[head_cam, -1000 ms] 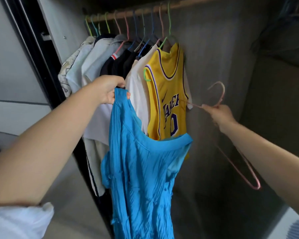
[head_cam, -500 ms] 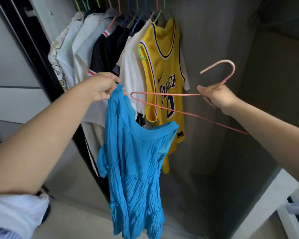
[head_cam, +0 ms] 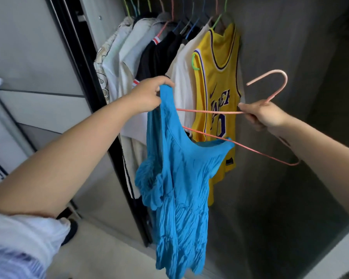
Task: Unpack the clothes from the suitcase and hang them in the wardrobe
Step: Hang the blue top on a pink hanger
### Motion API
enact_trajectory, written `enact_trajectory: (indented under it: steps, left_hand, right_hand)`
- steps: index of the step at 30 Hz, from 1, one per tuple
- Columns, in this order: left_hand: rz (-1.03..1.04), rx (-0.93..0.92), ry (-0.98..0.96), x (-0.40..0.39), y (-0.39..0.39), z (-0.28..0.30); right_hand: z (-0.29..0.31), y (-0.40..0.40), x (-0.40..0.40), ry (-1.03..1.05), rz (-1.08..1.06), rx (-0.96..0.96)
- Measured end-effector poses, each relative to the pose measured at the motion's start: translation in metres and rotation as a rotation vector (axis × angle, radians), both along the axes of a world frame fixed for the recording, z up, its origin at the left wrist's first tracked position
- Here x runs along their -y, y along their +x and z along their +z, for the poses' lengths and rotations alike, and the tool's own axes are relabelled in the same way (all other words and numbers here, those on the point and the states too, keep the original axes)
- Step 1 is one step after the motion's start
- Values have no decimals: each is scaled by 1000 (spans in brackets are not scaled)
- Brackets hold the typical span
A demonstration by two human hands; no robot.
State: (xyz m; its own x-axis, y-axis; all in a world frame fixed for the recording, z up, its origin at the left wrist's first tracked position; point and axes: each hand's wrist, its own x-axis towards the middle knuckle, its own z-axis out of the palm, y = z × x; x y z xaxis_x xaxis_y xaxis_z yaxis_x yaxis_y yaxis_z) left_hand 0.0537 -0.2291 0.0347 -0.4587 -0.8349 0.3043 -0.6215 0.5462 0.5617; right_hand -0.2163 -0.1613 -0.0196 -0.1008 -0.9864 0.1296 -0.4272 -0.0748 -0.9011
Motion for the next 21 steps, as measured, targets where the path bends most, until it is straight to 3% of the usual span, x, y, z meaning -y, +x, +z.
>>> enact_trajectory:
  steps: [4,9,16,21]
  left_hand:
    - [-18,-25,-106,-7,2,4]
    - [-127,85,-110,-25,-20,4]
    - [-25,287,-276,-31,-17,7]
    - [0,338,-236,-35,-26,14]
  right_hand:
    - [4,-9,2,-44,64,-2]
    - [8,3,12,-78,88,193]
    - [11,11,13,-184,-122,340]
    - [29,20,11,-222,-198,297]
